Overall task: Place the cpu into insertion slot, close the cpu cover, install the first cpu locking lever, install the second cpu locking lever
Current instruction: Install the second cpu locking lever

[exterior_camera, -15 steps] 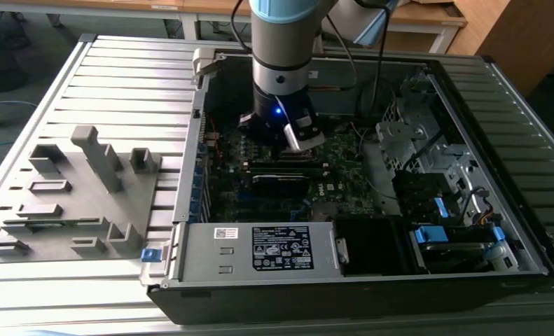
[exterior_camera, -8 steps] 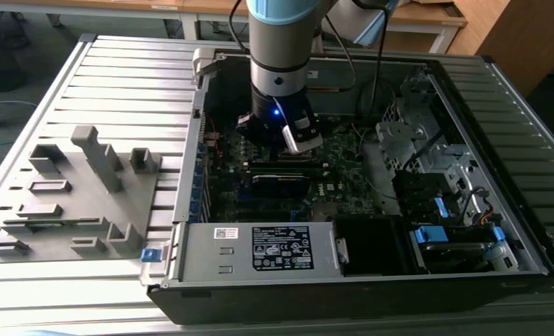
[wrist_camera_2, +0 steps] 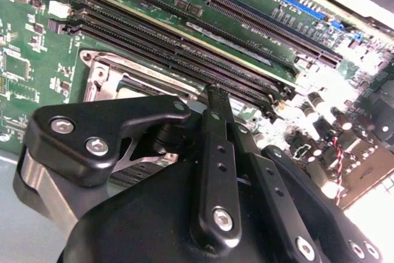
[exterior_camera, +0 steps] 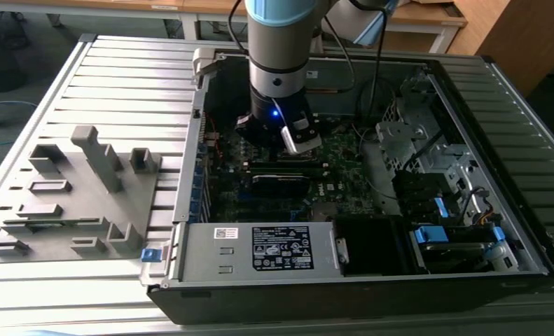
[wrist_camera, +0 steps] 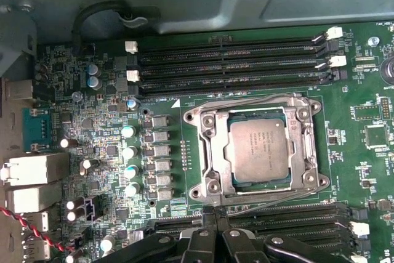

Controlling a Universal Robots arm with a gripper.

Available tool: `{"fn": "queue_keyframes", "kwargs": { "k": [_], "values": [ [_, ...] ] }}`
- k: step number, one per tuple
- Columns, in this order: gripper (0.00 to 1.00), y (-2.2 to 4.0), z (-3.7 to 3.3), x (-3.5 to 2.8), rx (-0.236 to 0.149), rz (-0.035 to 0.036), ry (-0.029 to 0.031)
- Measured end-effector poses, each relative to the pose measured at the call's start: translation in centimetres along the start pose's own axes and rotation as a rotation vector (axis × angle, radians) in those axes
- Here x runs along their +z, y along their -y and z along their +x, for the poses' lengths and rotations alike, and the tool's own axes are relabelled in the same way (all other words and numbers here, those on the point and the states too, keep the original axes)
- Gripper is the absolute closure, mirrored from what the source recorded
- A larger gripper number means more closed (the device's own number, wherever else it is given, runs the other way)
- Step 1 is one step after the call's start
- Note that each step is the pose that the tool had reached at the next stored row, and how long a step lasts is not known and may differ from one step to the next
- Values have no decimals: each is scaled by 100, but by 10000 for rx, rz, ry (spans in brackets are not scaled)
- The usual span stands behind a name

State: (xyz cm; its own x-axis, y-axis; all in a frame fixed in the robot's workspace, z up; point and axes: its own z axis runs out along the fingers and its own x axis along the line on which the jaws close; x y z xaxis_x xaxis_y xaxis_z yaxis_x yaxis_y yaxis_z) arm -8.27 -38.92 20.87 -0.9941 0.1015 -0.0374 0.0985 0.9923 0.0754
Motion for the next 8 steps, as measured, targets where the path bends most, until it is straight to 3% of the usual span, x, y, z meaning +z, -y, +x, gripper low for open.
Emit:
{"fn": "queue_keyframes", "kwargs": {
  "k": [6, 8],
  "values": [
    [89, 5, 19, 34, 0, 1, -1],
    [89, 6, 34, 37, 2, -36, -4]
  ]
}}
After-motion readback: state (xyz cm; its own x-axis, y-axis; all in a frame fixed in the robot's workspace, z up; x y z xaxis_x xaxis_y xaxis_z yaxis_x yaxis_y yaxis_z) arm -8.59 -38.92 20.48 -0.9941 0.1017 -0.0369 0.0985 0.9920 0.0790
